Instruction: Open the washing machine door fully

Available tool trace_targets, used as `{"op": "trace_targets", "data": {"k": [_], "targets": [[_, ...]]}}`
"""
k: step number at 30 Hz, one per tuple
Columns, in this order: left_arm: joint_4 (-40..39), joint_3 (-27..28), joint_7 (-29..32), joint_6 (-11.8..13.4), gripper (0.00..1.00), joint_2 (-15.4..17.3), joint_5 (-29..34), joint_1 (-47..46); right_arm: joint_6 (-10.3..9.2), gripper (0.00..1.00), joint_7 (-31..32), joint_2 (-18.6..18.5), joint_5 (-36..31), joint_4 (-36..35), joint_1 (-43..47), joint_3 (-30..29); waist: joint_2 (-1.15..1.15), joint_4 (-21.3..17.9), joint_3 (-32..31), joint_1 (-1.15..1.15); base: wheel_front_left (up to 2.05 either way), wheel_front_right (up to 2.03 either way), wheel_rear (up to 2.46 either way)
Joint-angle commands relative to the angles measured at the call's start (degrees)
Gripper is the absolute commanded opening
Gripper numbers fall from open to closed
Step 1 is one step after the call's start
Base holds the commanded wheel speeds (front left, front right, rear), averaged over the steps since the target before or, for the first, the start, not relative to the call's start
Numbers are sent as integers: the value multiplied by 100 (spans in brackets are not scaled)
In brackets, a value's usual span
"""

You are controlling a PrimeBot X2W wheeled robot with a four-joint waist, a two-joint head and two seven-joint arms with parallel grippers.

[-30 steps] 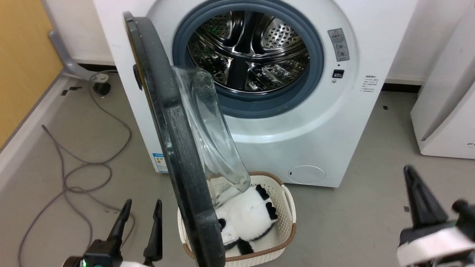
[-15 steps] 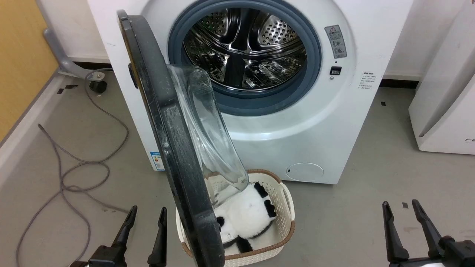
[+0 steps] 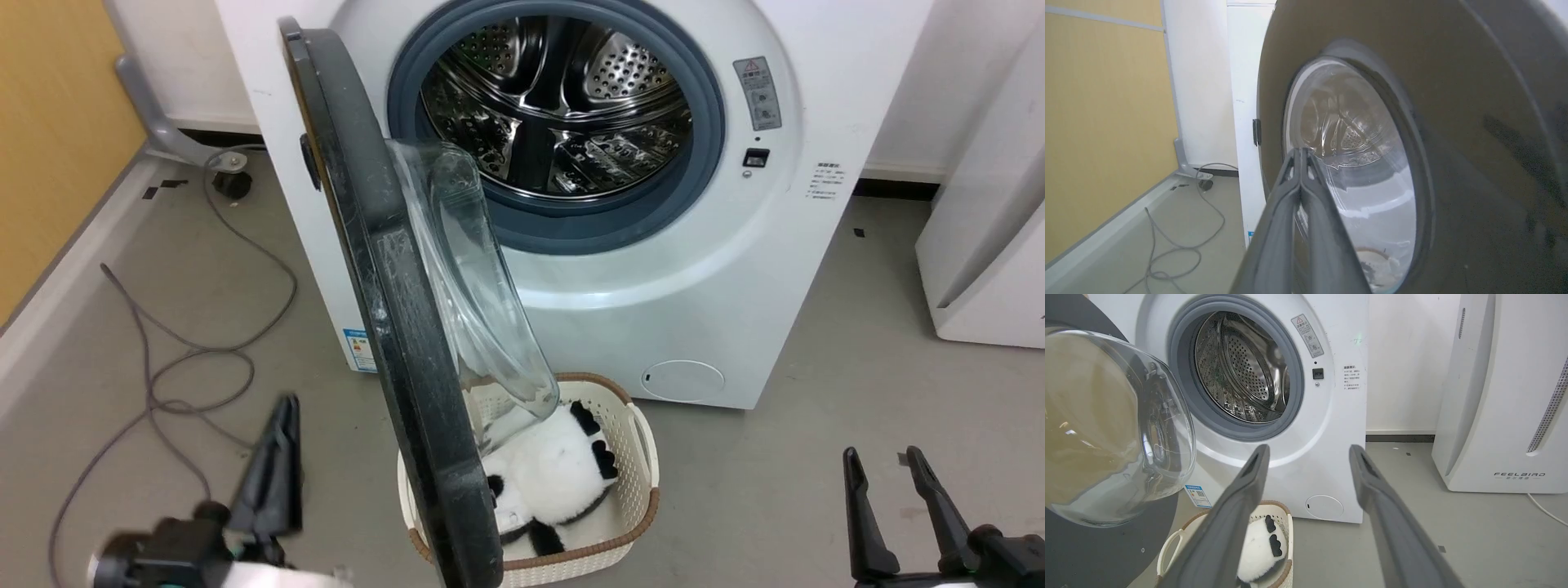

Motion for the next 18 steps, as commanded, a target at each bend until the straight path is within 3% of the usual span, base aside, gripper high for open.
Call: {"op": "trace_targets", "data": {"k": [1,8,18], "targets": [[-207,38,-29,15,0,4,55,-116,3,100,-30,28,79,27,0,-16,0,17,1,0,0,0,0],[-1376,94,-29,174,0,1,-25,-477,3,100,-31,37,123,36,-10,-86,0,53,-8,0,0,0,0],[-2444,-408,-29,253,0,0,250,-863,3,100,-32,51,165,56,-33,-90,0,44,-65,0,0,0,0]]}}
